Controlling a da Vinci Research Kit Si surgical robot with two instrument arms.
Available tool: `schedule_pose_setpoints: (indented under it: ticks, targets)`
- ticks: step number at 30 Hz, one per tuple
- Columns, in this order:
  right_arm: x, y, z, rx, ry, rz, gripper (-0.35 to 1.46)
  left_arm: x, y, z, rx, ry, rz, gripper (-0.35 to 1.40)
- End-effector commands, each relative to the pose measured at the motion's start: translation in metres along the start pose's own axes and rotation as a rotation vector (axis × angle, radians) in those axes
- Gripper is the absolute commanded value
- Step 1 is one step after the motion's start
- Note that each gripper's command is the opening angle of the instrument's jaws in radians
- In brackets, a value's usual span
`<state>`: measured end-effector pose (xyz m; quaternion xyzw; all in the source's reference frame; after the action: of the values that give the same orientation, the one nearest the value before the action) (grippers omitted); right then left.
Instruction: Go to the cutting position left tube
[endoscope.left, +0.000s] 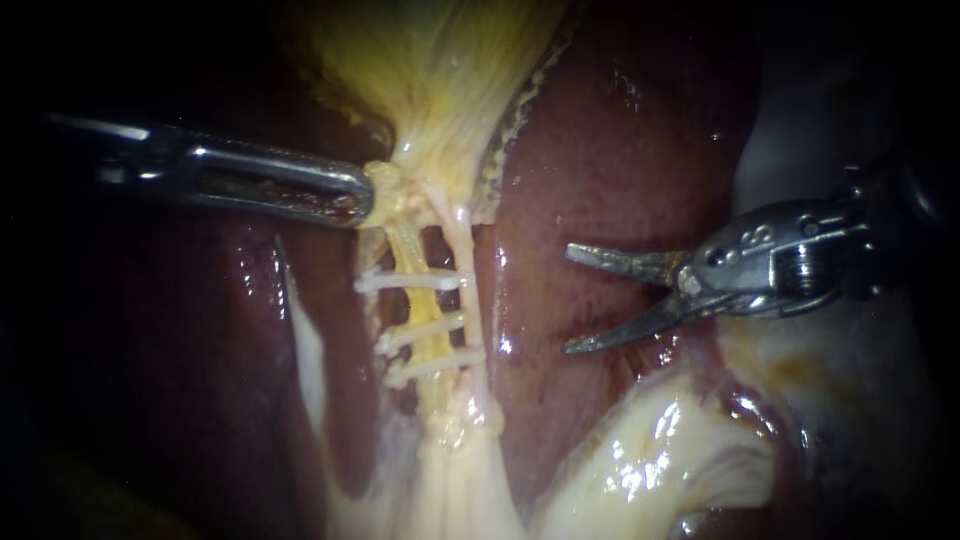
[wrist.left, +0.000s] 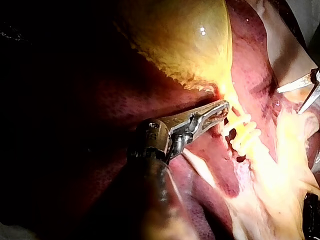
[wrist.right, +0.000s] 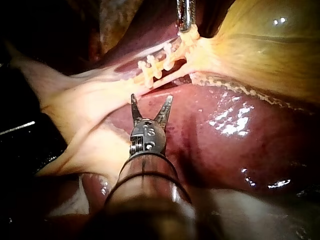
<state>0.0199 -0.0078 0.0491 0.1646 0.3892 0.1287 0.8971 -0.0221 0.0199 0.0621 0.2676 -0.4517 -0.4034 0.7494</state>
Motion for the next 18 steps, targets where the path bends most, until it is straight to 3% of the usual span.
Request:
schedule_pose_setpoints:
  ticks: [1, 7, 18]
  targets:
    - [0.0000, 0.0000, 0.0000, 0.000, 0.000, 0.000, 1.41, -0.0002, 0.0000, -0.0005, -0.005, 0.000, -0.002, -0.35]
    - [0.0001, 0.0000, 0.0001, 0.008, 0.000, 0.001, 1.41, -0.0008, 0.0002, -0.0017, -0.011, -0.009, -0.006, -0.35]
    - [0.0004, 0.0000, 0.0007, 0.035, 0.003, -0.003, 1.39, -0.0008, 0.0000, -0.0020, -0.014, -0.010, -0.007, -0.35]
